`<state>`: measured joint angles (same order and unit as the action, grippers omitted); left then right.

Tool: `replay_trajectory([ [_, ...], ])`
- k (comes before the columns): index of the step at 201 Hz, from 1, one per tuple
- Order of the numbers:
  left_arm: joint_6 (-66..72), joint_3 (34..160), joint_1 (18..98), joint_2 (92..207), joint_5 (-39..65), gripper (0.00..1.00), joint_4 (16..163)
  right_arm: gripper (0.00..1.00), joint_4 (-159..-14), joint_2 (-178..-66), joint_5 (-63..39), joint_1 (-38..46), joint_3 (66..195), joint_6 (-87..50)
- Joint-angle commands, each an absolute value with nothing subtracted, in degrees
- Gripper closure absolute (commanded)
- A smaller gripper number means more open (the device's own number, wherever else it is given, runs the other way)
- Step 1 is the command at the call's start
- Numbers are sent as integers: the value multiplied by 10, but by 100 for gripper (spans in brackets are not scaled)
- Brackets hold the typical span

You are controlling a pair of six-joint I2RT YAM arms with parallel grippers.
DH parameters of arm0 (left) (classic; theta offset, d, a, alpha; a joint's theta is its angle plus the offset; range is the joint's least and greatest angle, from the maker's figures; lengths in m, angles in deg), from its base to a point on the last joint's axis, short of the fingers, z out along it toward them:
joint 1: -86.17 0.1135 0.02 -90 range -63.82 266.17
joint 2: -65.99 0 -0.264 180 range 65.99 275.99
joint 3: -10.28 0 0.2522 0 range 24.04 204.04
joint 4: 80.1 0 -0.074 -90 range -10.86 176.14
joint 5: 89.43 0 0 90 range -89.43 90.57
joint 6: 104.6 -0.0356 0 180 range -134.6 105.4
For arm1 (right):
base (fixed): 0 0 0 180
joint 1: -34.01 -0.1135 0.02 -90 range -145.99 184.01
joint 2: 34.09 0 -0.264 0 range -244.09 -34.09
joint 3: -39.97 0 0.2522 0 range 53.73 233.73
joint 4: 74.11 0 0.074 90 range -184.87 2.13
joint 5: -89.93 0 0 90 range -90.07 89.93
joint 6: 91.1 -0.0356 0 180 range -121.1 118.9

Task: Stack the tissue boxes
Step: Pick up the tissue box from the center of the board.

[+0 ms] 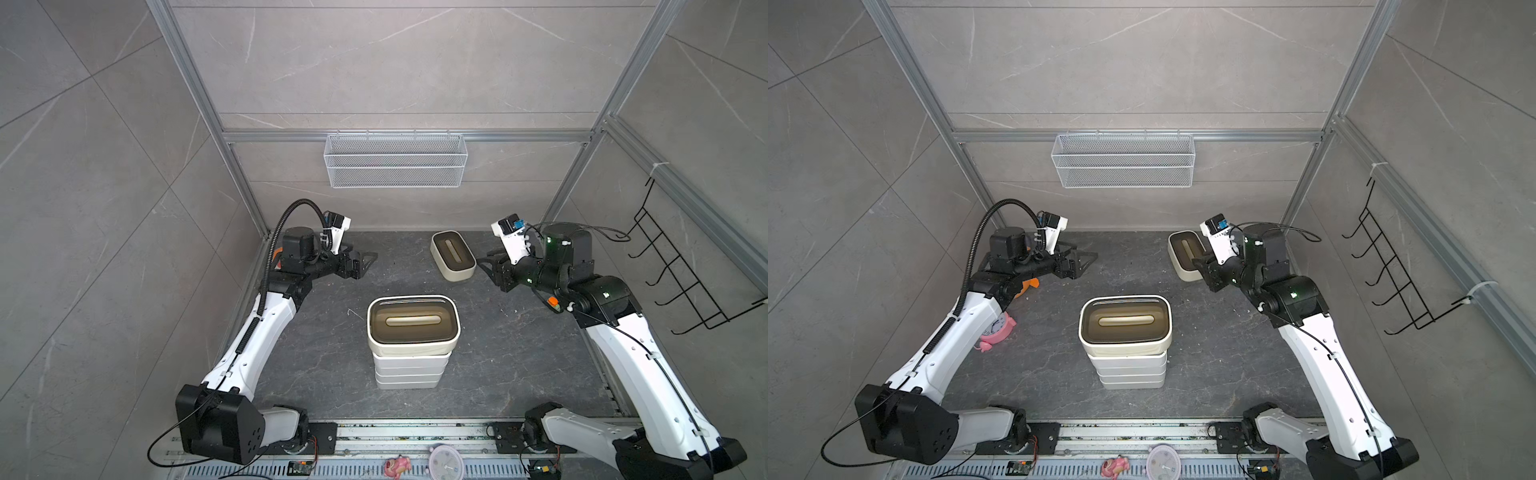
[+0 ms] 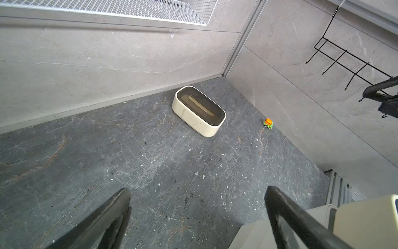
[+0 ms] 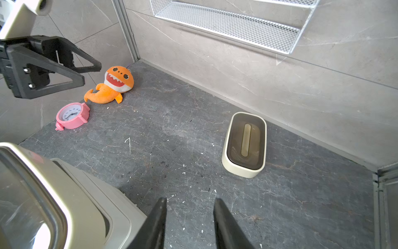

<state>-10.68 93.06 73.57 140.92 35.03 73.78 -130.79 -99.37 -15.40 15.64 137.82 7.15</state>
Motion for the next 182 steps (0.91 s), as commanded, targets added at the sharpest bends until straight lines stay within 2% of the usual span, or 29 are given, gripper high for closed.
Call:
replay_trajectory([
  [1,-131,930,733,1400,339,0,747,61,-1307,-980,-168,153,1391,80],
  [62,-132,921,734,1388,320,0,758,61,-1326,-992,-167,153,1424,94],
  [91,-88,941,734,1367,220,0,724,62,-1328,-1015,-178,152,1450,90],
  [120,-4,930,734,1294,151,0,677,63,-1327,-1028,-205,149,1478,83],
  [164,88,958,733,1229,182,0,565,63,-1341,-1023,-246,144,1503,120],
  [182,105,969,733,1210,191,0,535,63,-1355,-1029,-225,143,1515,121],
])
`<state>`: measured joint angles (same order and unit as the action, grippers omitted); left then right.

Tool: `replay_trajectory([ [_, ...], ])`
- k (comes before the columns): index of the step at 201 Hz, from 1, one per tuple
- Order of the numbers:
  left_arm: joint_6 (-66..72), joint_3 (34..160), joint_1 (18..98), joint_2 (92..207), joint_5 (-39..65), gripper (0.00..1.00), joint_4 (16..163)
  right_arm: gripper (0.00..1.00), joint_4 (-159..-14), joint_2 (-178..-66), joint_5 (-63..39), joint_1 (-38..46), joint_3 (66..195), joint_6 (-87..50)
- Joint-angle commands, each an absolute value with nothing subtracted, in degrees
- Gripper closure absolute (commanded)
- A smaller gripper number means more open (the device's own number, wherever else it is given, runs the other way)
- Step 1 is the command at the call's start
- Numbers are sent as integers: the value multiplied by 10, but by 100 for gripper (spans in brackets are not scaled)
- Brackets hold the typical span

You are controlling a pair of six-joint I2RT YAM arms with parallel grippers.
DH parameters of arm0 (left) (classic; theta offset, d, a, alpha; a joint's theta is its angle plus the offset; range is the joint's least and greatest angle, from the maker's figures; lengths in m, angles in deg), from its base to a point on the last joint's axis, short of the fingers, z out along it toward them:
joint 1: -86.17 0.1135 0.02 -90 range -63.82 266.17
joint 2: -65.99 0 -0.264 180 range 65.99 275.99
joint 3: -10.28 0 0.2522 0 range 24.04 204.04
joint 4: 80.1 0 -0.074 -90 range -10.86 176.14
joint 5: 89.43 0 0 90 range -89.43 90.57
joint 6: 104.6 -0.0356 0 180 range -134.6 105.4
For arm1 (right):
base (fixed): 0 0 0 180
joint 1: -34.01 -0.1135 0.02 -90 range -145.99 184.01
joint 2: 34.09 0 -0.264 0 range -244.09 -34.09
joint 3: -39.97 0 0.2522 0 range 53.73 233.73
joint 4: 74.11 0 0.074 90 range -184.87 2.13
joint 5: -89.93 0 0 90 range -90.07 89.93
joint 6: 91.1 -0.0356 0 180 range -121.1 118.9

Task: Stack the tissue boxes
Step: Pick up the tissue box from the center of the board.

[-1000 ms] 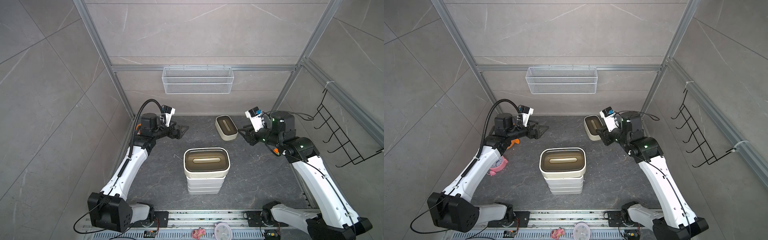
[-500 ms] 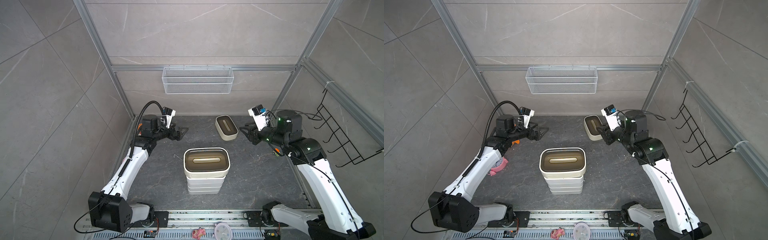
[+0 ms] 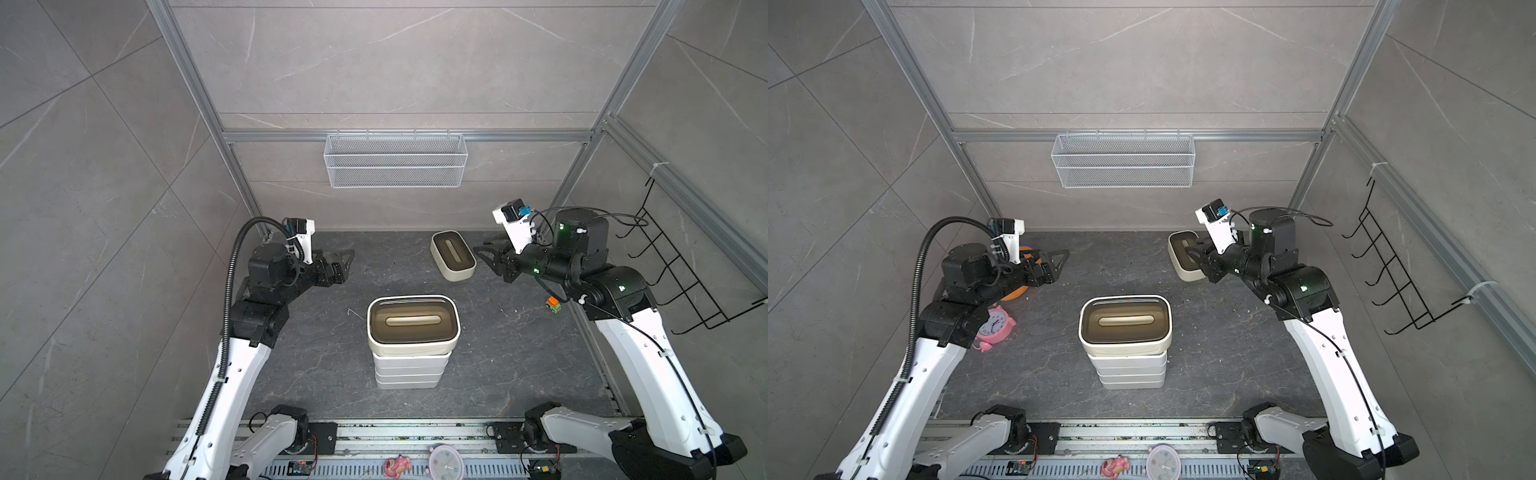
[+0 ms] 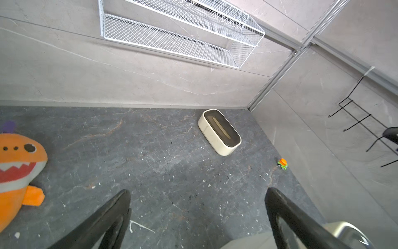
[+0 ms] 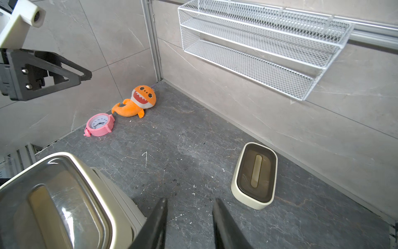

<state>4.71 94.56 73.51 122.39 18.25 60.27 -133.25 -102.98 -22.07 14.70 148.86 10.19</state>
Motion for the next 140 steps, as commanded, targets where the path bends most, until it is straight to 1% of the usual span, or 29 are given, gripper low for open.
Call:
replay_trajectory([
  [1,105,968,734,1208,192,0,535,63,-1356,-1029,-224,143,1515,122],
  [14,108,957,734,1200,198,0,538,62,-1360,-1033,-202,142,1506,125],
  [22,104,951,734,1202,211,0,542,59,-1347,-1035,-182,143,1490,112],
  [43,86,949,734,1226,247,0,546,37,-1269,-1064,-63,143,1428,17],
  [49,83,950,734,1231,260,0,550,33,-1253,-1088,-33,143,1416,-2],
  [56,85,949,734,1235,272,0,559,31,-1235,-1123,-14,143,1407,-11],
  [78,92,961,733,1235,281,0,574,29,-1165,-1255,-2,143,1419,-21],
  [95,90,983,731,1234,270,0,554,27,-1111,-1343,20,142,1442,-34],
  [120,85,997,729,1232,258,0,531,27,-1103,-1461,37,143,1516,-35],
  [140,75,996,729,1228,241,0,530,27,-1109,-1517,39,143,1561,-25],
])
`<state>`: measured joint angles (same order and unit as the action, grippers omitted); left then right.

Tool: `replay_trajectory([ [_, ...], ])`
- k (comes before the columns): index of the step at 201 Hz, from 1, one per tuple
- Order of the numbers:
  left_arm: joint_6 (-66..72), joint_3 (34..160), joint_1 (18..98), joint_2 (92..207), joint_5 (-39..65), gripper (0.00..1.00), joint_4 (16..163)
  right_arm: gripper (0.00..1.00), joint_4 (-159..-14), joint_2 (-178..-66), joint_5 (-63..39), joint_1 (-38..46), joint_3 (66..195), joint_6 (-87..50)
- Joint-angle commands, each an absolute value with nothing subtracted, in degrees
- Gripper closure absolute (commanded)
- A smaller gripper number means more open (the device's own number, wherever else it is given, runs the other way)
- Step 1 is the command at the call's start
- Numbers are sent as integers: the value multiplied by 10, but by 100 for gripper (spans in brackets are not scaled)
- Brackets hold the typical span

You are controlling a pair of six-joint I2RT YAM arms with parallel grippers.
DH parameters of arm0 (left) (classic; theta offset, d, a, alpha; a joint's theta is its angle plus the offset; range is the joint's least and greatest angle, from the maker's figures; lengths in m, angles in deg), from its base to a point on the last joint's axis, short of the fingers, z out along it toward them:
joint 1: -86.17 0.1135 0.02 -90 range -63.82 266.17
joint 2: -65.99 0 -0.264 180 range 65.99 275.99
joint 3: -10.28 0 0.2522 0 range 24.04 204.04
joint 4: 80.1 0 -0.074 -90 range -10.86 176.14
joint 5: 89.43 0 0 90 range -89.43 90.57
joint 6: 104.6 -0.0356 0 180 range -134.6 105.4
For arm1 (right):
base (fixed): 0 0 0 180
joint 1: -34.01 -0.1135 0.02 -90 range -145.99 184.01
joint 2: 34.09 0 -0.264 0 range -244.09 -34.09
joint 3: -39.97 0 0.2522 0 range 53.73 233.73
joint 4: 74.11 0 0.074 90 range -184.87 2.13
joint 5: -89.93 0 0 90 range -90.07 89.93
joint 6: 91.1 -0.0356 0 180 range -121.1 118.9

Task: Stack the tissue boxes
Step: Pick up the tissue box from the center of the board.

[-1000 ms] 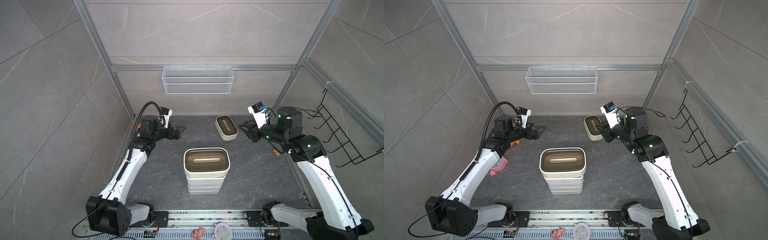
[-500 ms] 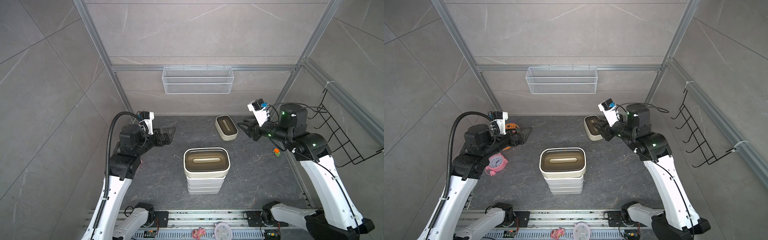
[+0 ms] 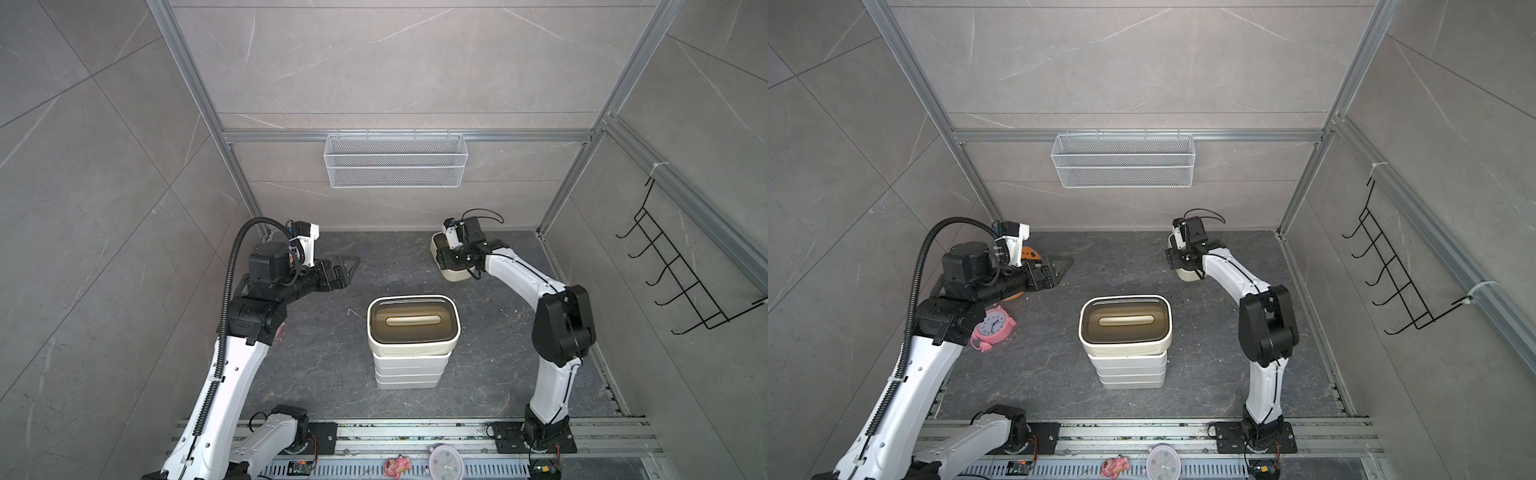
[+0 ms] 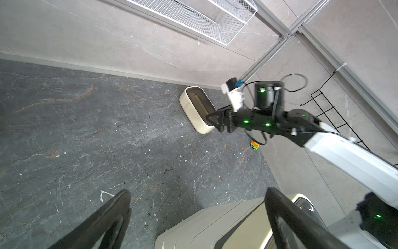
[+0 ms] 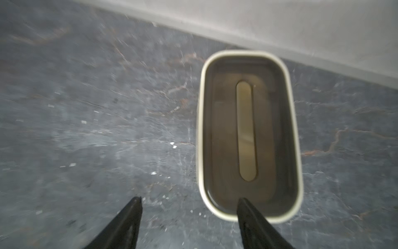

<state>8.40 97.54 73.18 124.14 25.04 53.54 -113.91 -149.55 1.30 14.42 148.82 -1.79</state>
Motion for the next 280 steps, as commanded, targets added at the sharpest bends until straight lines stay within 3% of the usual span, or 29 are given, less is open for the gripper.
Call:
replay_trajectory([
  [1,74,996,729,1228,240,0,530,27,-1110,-1519,39,143,1562,-25],
  [176,42,971,729,1212,216,0,530,29,-1156,-1666,20,171,1645,-26],
  [218,42,971,729,1210,218,0,528,35,-1180,-1678,29,171,1666,-22],
  [280,40,968,729,1186,210,0,521,51,-1200,-1690,19,172,1689,-17],
])
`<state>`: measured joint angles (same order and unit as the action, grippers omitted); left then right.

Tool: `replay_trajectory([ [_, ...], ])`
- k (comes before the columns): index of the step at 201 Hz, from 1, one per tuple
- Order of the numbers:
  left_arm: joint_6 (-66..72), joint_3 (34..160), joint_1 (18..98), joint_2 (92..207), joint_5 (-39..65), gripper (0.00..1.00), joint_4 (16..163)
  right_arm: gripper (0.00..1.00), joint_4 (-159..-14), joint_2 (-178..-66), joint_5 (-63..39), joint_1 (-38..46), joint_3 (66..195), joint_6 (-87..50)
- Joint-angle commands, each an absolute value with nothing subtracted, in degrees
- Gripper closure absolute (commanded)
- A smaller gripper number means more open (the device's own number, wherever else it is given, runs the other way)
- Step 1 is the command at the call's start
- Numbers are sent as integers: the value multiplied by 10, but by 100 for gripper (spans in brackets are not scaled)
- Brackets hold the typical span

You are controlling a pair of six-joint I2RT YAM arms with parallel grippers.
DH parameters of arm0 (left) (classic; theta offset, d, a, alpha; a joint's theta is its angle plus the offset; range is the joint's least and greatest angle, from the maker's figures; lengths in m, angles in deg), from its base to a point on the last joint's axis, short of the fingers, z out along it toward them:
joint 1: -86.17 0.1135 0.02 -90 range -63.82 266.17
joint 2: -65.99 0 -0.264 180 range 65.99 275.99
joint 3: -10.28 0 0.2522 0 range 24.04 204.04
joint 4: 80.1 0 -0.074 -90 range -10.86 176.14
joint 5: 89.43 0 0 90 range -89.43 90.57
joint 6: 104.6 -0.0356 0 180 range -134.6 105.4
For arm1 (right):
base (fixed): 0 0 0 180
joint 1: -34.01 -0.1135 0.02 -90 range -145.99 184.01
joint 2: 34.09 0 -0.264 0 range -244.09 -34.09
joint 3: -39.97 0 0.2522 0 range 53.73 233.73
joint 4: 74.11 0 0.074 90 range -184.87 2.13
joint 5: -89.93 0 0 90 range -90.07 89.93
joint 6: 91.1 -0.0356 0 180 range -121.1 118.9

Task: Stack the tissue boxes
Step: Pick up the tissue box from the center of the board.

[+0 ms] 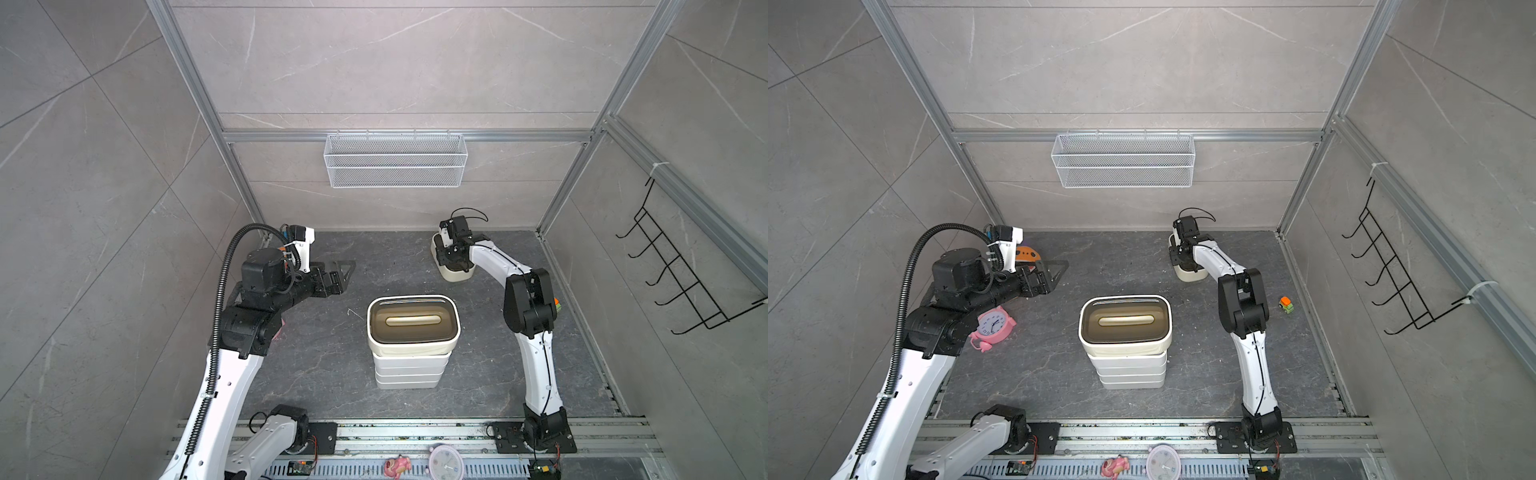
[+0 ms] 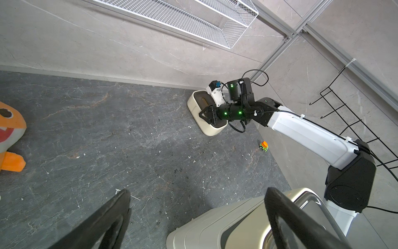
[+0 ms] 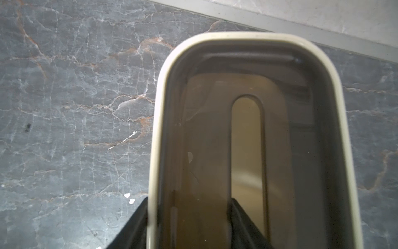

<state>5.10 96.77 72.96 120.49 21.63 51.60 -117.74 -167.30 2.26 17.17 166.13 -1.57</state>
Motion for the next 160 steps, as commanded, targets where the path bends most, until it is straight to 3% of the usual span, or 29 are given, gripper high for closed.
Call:
replay_trajectory([
  [1,40,968,729,1186,210,0,521,51,-1201,-1690,19,172,1690,-17],
  [33,43,967,728,1174,210,0,513,54,-1194,-1664,-4,171,1681,-8],
  [109,92,950,729,1152,294,0,501,56,-1094,-1360,-58,168,1463,38],
  [160,136,954,728,1142,341,0,452,57,-1132,-1238,-101,143,1462,72],
])
